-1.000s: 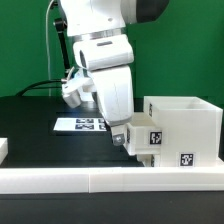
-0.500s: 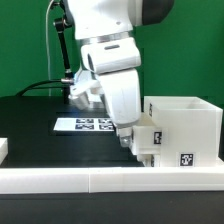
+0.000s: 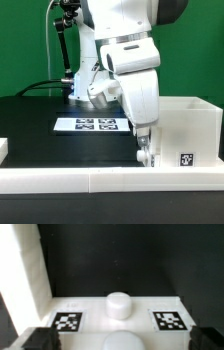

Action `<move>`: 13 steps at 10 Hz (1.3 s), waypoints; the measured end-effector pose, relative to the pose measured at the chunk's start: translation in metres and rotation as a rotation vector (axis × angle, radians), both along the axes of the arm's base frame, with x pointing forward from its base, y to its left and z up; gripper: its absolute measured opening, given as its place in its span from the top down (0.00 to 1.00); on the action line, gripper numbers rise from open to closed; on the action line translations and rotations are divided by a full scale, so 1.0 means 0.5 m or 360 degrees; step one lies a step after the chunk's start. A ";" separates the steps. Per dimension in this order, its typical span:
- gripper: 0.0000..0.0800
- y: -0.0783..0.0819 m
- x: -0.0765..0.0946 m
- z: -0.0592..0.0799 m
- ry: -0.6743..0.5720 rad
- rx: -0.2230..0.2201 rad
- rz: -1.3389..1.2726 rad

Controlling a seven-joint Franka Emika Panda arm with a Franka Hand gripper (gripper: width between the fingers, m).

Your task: Assemble drawer

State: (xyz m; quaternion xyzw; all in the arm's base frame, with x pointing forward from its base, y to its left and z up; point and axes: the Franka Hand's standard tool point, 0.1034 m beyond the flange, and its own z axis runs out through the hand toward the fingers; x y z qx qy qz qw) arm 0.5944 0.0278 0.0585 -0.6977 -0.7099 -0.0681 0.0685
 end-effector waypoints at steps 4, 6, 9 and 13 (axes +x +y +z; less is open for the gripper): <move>0.19 0.018 0.001 0.002 0.0009 -0.0002 -0.0011; 0.19 0.008 0.001 0.001 0.0011 -0.0007 -0.0005; 0.19 -0.053 0.009 0.013 0.0036 -0.0020 0.0016; 0.19 -0.077 0.008 0.017 0.0023 -0.0025 -0.0006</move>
Offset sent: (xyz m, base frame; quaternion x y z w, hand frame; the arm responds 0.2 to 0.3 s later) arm 0.0074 0.0194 0.0037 -0.0014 -0.0056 0.0101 0.9999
